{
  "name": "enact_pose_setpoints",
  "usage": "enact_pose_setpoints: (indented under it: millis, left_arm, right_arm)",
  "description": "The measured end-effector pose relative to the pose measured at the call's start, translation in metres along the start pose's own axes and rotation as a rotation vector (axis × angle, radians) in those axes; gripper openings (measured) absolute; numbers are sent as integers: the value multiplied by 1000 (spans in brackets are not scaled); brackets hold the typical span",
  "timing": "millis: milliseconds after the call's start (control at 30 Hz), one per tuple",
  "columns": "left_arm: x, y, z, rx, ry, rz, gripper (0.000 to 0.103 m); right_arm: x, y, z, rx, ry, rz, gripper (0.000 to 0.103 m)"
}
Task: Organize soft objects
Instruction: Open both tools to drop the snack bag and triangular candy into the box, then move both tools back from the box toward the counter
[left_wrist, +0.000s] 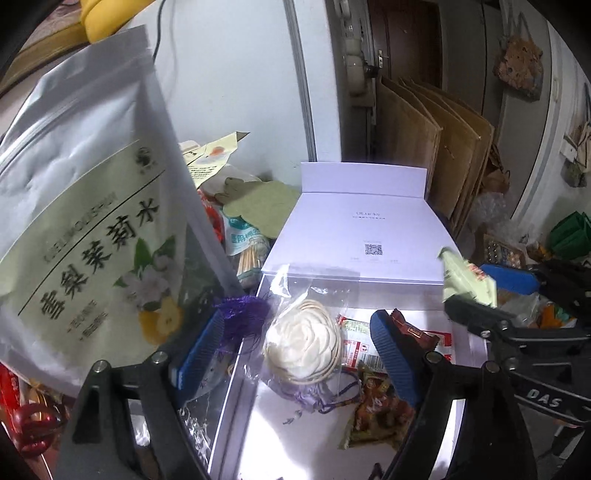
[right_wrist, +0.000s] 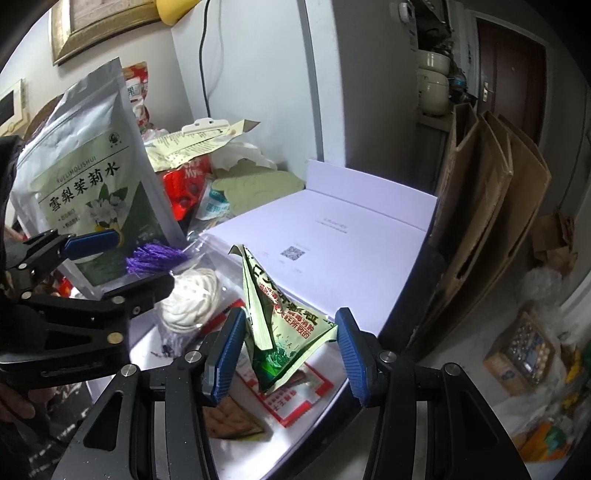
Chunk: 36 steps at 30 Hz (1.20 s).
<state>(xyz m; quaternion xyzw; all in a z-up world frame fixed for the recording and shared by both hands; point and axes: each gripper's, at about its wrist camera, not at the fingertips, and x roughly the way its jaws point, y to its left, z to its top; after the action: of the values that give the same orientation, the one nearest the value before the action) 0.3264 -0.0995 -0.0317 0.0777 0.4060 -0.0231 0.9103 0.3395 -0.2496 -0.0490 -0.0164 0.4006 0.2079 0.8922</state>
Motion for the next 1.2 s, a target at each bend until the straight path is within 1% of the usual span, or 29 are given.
enact_pose_setpoints:
  millis: [100,167,233,267,300,433,600,733,833,967,1200]
  left_arm:
    - [-3,2,-4,-7,3,0,82]
    - [-4,4,-5,-10,6,3,82]
    - [-5,4,-6,-13,9,8,82]
    - [-7,5,-7,-14,8,11,82]
    - [-9,6,-7,-17,5,12,82]
    - [-20,9,-8,-30,-7,10,82]
    - [-39,14,-5,-44,-38,1,82]
    - [-61,17,-1,-56,-73,-13,82]
    - [-82,17,1,-53,-109,-25,82]
    - [-109,17,1,-51,-157,-15,82]
    - [-159,14,-9,-35,-229,-20,82]
  right_arm:
    - [8,7,-3,-34,46,31,50]
    - [14,15,-7,-66,82,24,52]
    - [17,19,-10,-86,100,-3,61]
    - [18,20,-11,-86,106,-17,71]
    - [18,19,-12,-81,106,-20,73]
    - [9,17,-10,-62,96,-11,73]
    - [-15,18,-2,-50,46,-23,73]
    - [-35,26,6,-58,-1,-34,73]
    - [-55,32,10,-64,-48,-42,73]
    - [-85,39,12,-67,-112,-51,73]
    - [-137,51,11,-77,-196,-58,73]
